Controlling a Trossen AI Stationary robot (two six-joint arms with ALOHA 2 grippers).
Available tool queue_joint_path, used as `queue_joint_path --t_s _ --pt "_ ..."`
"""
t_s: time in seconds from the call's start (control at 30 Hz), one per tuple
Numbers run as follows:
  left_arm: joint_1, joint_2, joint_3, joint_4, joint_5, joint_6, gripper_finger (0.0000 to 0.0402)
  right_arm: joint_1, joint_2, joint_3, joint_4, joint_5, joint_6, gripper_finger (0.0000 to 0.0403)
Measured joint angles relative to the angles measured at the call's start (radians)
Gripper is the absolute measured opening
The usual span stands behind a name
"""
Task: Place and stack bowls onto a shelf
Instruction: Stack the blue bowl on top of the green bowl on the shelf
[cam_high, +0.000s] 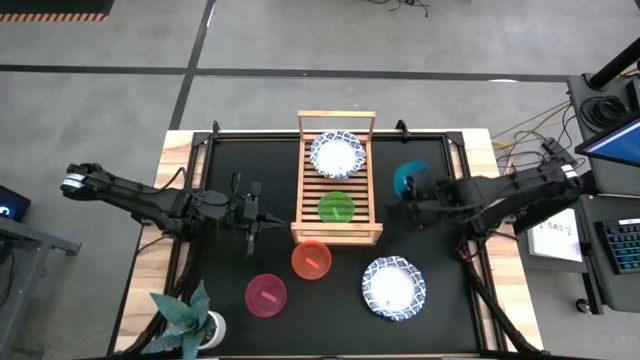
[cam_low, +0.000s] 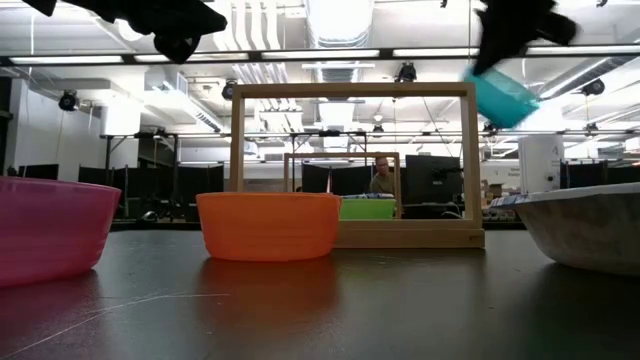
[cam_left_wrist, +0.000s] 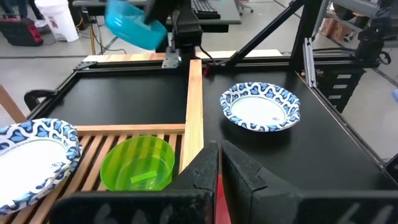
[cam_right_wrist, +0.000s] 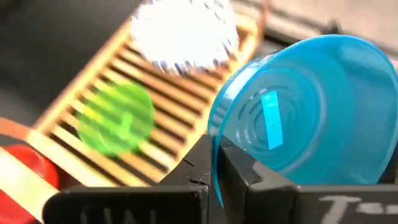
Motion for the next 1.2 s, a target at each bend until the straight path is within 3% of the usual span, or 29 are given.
queue_joint_path --t_s 0.17,0.33,0.8,1.2 --pt "0.0 0.0 0.001 0.0 -0.015 0.016 0.0 -0.087 0.004 0.058 0.221 -0.014 -0.302 0.0008" --pt "0.0 0.0 0.001 0.0 -0.016 0.03 0.0 -0.157 0.022 0.051 0.449 -0.149 -0.492 0.0008" --pt "0.0 0.0 0.002 -0.001 -0.017 0.03 0.0 -0.229 0.282 0.105 0.564 -0.379 -0.609 0.0008" --pt "0.0 0.0 0.002 -0.003 -0.017 0.03 0.0 -0.277 0.502 0.262 0.493 -0.526 -0.681 0.0008"
